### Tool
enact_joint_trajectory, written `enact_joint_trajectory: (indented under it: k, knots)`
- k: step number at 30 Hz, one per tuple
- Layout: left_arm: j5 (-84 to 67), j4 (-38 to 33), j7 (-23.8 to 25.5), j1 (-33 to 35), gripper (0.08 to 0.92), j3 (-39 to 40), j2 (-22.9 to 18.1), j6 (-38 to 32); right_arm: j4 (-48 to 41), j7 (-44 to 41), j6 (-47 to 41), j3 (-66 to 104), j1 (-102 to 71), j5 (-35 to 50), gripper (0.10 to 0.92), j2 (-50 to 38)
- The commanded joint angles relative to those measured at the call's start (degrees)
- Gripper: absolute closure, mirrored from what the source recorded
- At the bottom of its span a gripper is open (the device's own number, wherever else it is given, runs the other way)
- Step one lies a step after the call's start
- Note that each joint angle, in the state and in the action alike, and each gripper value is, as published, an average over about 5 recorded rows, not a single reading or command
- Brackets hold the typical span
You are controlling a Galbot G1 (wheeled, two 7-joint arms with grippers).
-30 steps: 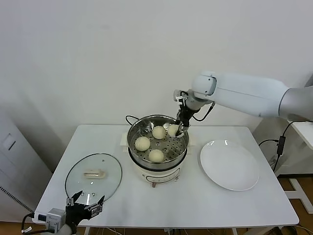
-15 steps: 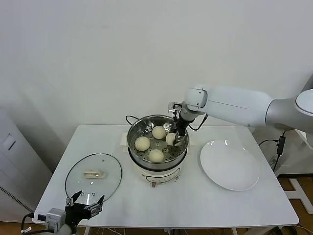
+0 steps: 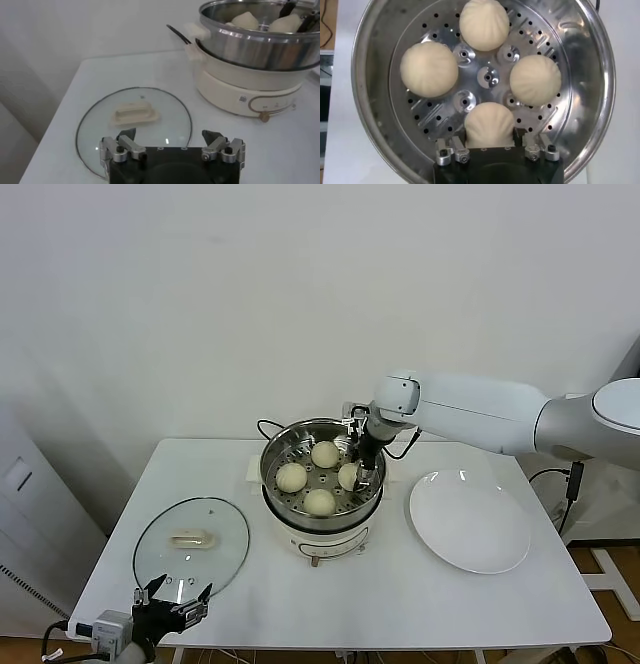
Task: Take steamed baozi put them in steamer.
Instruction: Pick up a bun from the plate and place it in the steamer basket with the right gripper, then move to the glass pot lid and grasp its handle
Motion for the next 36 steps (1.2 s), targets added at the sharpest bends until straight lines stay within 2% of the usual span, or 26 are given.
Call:
enact_joint_trajectory:
  k: [1, 4, 8, 16, 23, 26, 30, 36]
  knots:
    - [0.13, 0.01, -0.05, 0.03, 0.177, -0.16, -0.19, 0.05, 0.52, -0.73, -0.08, 5.23, 0.84, 4.9, 0.241, -3.5]
    - [0.29, 0.01, -0.04, -0.11, 0.177, -0.39, -0.43, 0.08, 1.29, -1.22, 0.19, 7.95, 1.97, 8.22, 0.208, -7.81]
    - [0.49, 0.01, -0.01, -0.87, 0.177, -0.68, -0.97, 0.19, 2.57, 1.36, 1.58, 14.53, 0.22, 10.65, 0.203, -14.96]
    - [1.67, 0.06, 0.31, -3.37, 0.177, -1.53, -1.28, 0.11, 5.85, 18.48, 11.53, 44.17, -20.74, 10.05, 0.203, -27.92]
    - [4.52, 1.18, 1.35, -6.14, 0.177, -1.71, -1.12, -0.34, 18.46, 38.54, 16.49, 74.64, -51.43, 7.53, 0.203, -36.75]
    - [6.16, 2.1, 1.8, -6.88, 0.177, -1.91, -0.92, -1.16, 22.6, 46.21, 19.46, 88.45, -67.1, 2.81, 0.203, -35.49]
    - [11.05, 3.49, 2.07, -6.92, 0.177, -2.08, -0.53, -3.17, 25.85, 51.46, 21.77, 107.03, -84.91, -2.27, 0.203, -26.93]
    - [25.19, 7.32, 4.3, -5.18, 0.177, -1.73, 1.4, -9.27, 26.68, 48.62, 26.27, 123.73, -100.65, -10.18, 0.203, -13.53]
